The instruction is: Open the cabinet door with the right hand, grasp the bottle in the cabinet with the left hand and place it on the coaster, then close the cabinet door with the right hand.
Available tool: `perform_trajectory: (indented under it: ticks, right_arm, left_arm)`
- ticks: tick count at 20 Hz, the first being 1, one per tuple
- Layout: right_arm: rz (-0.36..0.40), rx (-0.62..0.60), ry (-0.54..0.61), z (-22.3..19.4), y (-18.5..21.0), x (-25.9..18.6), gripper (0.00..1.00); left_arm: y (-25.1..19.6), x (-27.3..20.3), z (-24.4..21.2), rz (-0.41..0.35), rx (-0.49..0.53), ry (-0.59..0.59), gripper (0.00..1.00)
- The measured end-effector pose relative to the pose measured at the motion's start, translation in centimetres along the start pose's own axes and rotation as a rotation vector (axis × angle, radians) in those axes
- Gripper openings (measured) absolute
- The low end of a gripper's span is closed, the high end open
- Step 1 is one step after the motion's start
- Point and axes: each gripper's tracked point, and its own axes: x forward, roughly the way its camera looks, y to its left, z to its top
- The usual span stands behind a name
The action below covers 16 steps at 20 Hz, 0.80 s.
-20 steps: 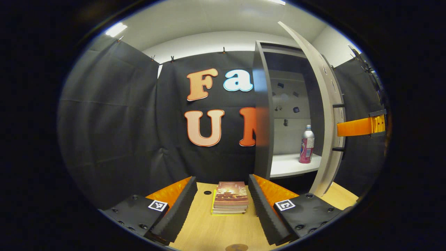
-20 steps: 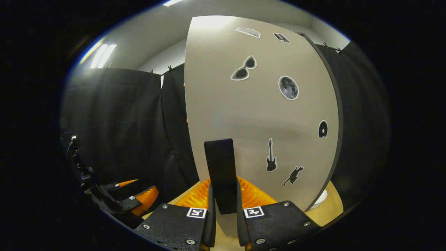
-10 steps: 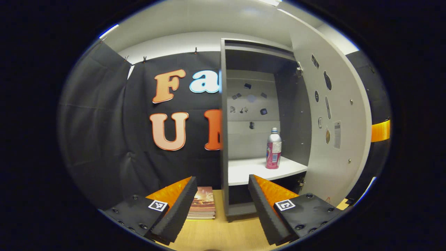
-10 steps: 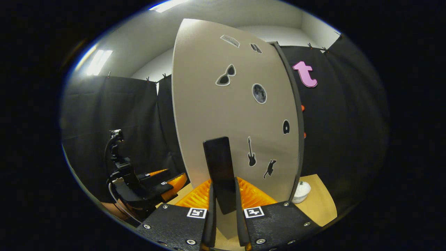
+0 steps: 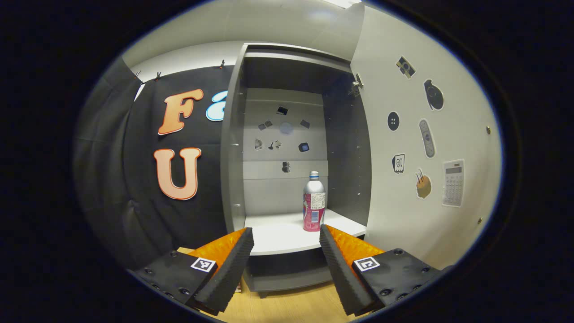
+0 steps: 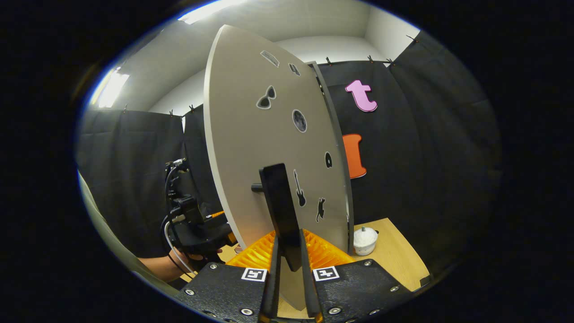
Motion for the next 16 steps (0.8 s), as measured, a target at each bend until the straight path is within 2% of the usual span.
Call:
perform_trajectory:
  ticks: [7, 8, 9, 11, 16]
  right_arm:
    - [0.004, 0.006, -0.023, 0.5, -0.8, -0.3, 0.23]
    - [-0.007, 0.002, -0.025, 0.6, -1.1, -0.3, 0.23]
    - [-0.018, 0.001, -0.027, 0.6, -1.4, -0.3, 0.24]
    - [-0.047, 0.007, -0.025, 0.7, -2.0, -0.1, 0.24]
    - [-0.102, 0.017, -0.045, 1.1, -3.2, -0.1, 0.24]
  left_arm:
    - [-3.1, 6.8, -1.1, -0.022, -0.013, 0.014, 0.92]
    - [-3.4, 7.8, -1.1, -0.022, -0.011, 0.017, 0.92]
    - [-3.5, 8.6, -1.3, -0.02, -0.013, 0.017, 0.96]
    - [-4.2, 10.7, -1.8, -0.017, -0.033, 0.028, 0.92]
    - [-5.4, 15.7, -3.3, -0.013, -0.061, 0.065, 0.96]
